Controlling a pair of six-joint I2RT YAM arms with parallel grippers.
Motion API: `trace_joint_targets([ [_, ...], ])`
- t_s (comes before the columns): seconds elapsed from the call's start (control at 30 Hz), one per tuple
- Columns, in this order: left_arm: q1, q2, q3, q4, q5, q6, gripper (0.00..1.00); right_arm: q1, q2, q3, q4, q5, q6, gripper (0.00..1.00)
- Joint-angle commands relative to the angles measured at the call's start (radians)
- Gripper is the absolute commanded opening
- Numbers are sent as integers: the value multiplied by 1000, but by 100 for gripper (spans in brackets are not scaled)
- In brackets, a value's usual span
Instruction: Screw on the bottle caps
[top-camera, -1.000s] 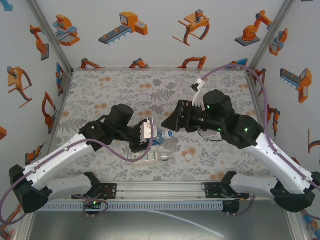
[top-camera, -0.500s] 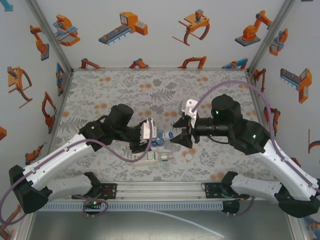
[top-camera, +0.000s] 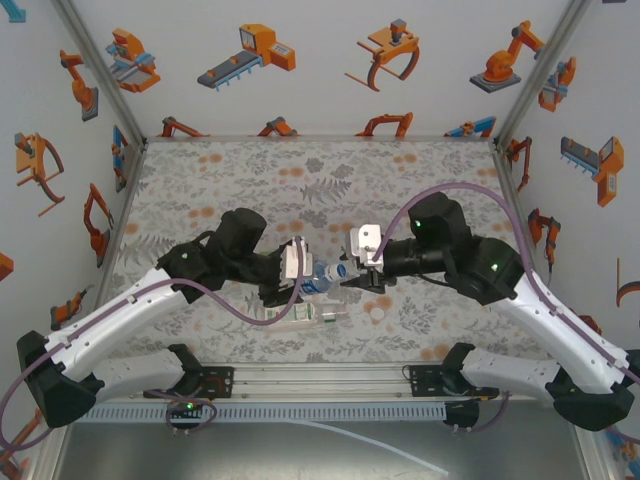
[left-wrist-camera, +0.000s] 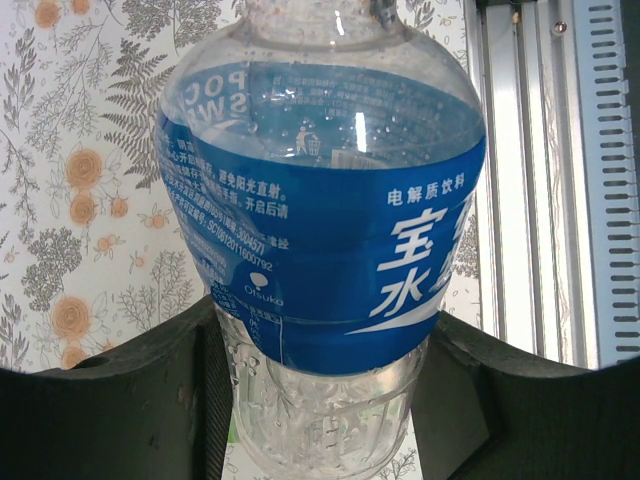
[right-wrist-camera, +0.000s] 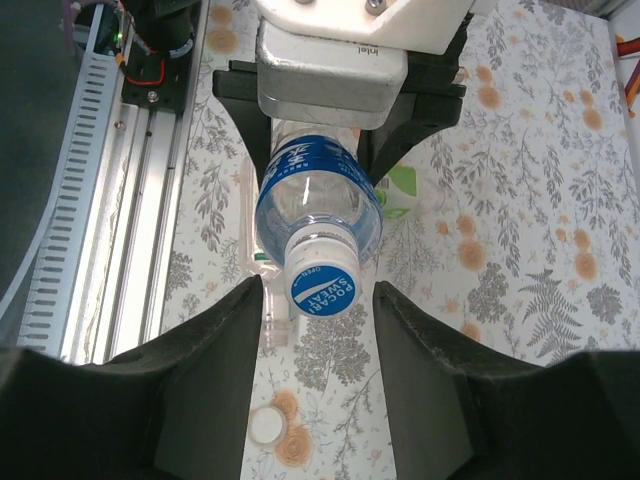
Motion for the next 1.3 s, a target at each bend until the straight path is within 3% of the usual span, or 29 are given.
trace_joint_targets([
  [0.0, -2, -21, 14, -1, 33, -5, 0, 0, 13, -7, 23, -27, -28, 45],
  [0.27, -2, -23, 16, -2, 37, -1, 0, 0, 34, -9, 22, -28, -27, 38],
  [0.47, -2, -19, 16, -2, 31, 0, 0, 1, 34, -24, 34, -6, 83, 17],
  [0.6, -2, -11, 17, -1, 18, -1, 0, 5, 20, -83, 150, 52, 492, 7],
  [0.67, -2, -7, 18, 2, 10, -1, 0, 9, 13, -111, 207, 146, 751, 0],
  [0.8, -2, 0, 21, 12, -2, 3, 0, 8, 26, -117, 179, 326, 1252, 0],
  [1.0, -2, 13, 28, 19, -6, 11, 0, 9, 66, -109, 90, 407, 1807, 0],
  [1.1, -2, 17, 34, 10, -2, 16, 0, 8, 85, -129, 121, 394, 1879, 0],
  [1.27, -2, 8, 40, -1, -11, 30, 0, 9, 105, -120, 103, 409, 1844, 16],
])
